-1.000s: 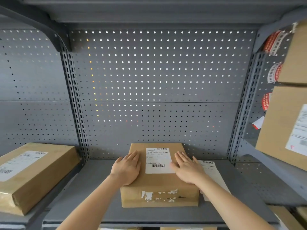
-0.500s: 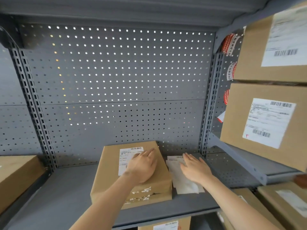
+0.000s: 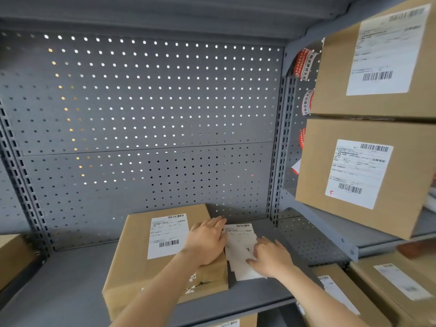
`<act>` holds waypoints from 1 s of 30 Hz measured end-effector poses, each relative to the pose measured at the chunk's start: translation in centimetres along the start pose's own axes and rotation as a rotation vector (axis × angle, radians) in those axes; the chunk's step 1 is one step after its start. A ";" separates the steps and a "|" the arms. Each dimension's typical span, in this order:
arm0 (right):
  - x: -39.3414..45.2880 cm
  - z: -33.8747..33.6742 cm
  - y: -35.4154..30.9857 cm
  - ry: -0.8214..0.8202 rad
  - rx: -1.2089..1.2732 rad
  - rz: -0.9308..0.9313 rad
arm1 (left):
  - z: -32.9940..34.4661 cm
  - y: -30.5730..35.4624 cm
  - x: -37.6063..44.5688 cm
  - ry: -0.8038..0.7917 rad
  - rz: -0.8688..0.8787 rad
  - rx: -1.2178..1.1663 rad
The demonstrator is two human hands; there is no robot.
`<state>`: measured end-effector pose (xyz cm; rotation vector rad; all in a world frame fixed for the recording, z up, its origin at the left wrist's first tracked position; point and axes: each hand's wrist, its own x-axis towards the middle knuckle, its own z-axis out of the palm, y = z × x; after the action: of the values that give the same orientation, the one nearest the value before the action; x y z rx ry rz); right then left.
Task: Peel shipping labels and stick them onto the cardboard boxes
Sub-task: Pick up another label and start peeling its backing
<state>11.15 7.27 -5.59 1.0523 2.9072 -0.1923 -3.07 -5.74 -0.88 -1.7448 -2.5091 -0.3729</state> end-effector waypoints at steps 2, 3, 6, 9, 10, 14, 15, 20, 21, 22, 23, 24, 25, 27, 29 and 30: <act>-0.1 -0.1 -0.1 0.020 0.006 -0.008 | -0.1 -0.1 0.0 0.005 -0.005 -0.004; -0.1 -0.2 -0.1 0.035 0.004 -0.010 | -0.2 -0.1 -0.1 0.008 -0.007 -0.003; -0.2 -1.0 -0.3 0.091 0.000 -0.011 | -0.4 -0.3 -0.2 0.015 -0.013 -0.004; -0.4 -1.9 -0.5 0.175 0.036 0.003 | -0.8 -0.3 -0.4 0.025 -0.020 -0.006; -0.5 -2.3 -0.6 0.202 0.051 0.013 | -1.0 -0.3 -0.5 0.031 -0.022 -0.007; -0.5 -4.1 -0.9 0.278 0.091 0.053 | -1.7 -0.4 -0.9 0.064 -0.029 -0.016; -0.5 -4.7 -0.9 0.297 0.098 0.056 | -1.9 -0.5 -0.9 0.075 -0.035 -0.019; -0.4 -7.1 -1.7 0.400 0.131 0.029 | -2.6 -1.5 -1.0 0.125 -0.051 -0.037; -0.4 -7.6 -2.0 0.419 0.133 0.020 | -2.8 -1.9 -1.1 0.146 -0.055 -0.044; -0.3 -8.0 -2.3 0.438 0.138 0.007 | -3.0 -2.2 -1.2 0.168 -0.064 -0.049; -0.2 -8.4 -2.7 0.453 0.147 -0.015 | -3.3 -2.6 -1.3 0.184 -0.081 -0.048; -0.1 -8.7 -3.1 0.462 0.152 -0.040 | -3.5 -3.0 -1.5 0.202 -0.096 -0.042; 0.0 -8.9 -3.6 0.466 0.154 -0.068 | -3.7 -3.4 -1.7 0.222 -0.110 -0.035; 0.1 -9.2 -4.7 0.462 0.151 -0.121 | -4.1 -4.3 -2.2 0.272 -0.128 -0.037; 0.2 -9.2 -5.9 0.452 0.151 -0.182 | -4.4 -5.3 -3.0 0.321 -0.154 -0.036; 0.3 -9.1 -6.7 0.443 0.150 -0.216 | -4.6 -5.7 -3.4 0.343 -0.164 -0.029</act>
<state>6.68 3.59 4.13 0.8912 3.4580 -0.2113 -7.58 -11.86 2.03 -1.3482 -2.4075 -0.6596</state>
